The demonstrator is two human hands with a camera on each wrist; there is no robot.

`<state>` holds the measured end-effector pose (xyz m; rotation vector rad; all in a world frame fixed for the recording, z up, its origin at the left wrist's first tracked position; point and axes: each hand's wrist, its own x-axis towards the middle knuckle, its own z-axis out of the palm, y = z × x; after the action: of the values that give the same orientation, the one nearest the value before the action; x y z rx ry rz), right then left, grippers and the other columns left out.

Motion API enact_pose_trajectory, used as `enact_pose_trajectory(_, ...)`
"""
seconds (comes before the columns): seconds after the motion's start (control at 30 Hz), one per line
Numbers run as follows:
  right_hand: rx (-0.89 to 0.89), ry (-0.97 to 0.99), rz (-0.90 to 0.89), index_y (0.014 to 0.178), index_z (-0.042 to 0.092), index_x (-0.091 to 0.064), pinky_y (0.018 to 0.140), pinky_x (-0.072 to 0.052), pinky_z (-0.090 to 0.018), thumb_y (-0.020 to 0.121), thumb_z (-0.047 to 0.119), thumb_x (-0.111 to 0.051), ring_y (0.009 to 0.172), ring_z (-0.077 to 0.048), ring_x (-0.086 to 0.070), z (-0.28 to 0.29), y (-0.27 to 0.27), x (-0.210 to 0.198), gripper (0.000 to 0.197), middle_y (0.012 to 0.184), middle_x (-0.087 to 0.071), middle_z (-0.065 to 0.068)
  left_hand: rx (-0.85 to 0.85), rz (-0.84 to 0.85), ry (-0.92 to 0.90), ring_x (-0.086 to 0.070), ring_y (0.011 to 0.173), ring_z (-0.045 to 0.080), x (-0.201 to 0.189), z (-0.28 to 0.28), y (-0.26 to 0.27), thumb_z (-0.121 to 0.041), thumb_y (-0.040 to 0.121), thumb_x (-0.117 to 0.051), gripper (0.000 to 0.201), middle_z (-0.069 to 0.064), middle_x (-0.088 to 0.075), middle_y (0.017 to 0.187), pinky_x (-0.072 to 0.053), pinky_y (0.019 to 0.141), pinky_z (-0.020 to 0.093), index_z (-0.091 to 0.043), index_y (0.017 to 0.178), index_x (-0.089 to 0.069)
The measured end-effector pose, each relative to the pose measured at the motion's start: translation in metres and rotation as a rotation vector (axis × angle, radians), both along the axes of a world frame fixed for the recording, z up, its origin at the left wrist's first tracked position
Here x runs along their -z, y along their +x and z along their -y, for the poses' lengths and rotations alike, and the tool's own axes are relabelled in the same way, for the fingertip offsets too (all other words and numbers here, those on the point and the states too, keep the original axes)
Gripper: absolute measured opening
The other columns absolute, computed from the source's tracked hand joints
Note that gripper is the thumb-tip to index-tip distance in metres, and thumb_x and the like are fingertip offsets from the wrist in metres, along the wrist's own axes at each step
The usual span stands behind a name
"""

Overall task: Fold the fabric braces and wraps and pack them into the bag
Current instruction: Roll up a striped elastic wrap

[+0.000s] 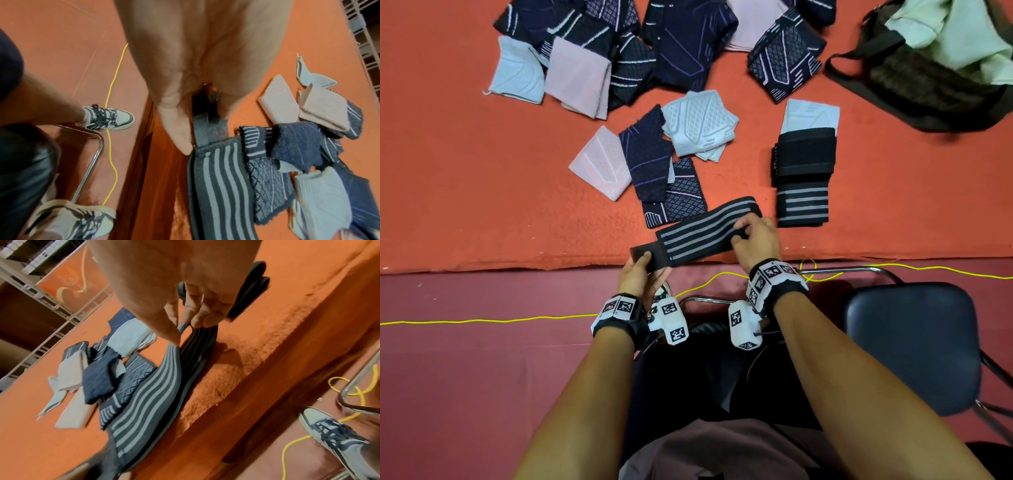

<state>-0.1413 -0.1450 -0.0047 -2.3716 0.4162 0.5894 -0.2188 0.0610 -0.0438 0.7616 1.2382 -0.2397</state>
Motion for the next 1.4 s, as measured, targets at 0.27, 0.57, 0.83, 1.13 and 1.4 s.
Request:
enact_pose_trajectory(0.27,-0.34,0.008,-0.072,0.094,0.026,-0.073,0.079,-0.048,-0.026,0.086,0.013,-0.059,0.091,-0.025,-0.064,-0.034,0.0,-0.005,0.021,0.095,-0.067,-0.002,-0.026,-0.02,0.021,-0.067,0.074,0.012,0.011,-0.004,-0.007,0.004,0.088,-0.068,0.016,0.008,-0.069,0.091,-0.058,0.068,0.016,-0.008,0.094,-0.062)
enact_pose_trajectory(0.57,-0.732,0.054,-0.171,0.143,0.04,-0.051,0.102,-0.043,-0.042,0.092,0.013,-0.054,0.12,-0.024,-0.041,-0.058,-0.026,0.016,0.058,0.125,-0.044,-0.003,0.071,0.009,-0.027,-0.074,0.086,0.014,0.015,-0.004,-0.015,-0.01,0.086,-0.074,0.04,0.014,-0.072,0.116,-0.059,0.074,0.019,-0.001,0.123,-0.063)
enact_pose_trajectory(0.83,-0.878,-0.086,-0.125,0.151,0.047,-0.032,0.102,-0.039,-0.041,0.094,0.027,-0.053,0.122,-0.024,-0.039,-0.063,-0.027,0.01,0.064,0.134,-0.036,-0.002,0.045,-0.01,-0.006,-0.074,0.089,0.02,0.014,-0.004,-0.014,-0.008,0.087,-0.074,0.044,0.015,-0.075,0.107,-0.061,0.074,0.022,0.001,0.127,-0.06)
enact_pose_trajectory(1.13,-0.848,-0.159,-0.11,0.151,0.048,-0.032,0.102,-0.038,-0.044,0.094,0.026,-0.054,0.123,-0.025,-0.038,-0.065,-0.032,0.014,0.065,0.136,-0.034,-0.001,0.031,-0.021,0.028,-0.074,0.09,0.024,0.019,-0.002,-0.013,-0.008,0.085,-0.076,0.035,0.013,-0.076,0.1,-0.059,0.079,0.027,-0.001,0.116,-0.062)
enact_pose_trajectory(1.4,-0.786,-0.139,-0.109,0.15,0.046,-0.035,0.1,-0.039,-0.041,0.091,0.023,-0.056,0.121,-0.022,-0.038,-0.058,-0.034,0.024,0.067,0.133,-0.034,0.0,0.058,0.018,0.065,-0.073,0.081,0.018,0.016,0.002,-0.014,-0.009,0.089,-0.072,0.013,0.007,-0.077,0.09,-0.057,0.081,0.024,-0.007,0.101,-0.066)
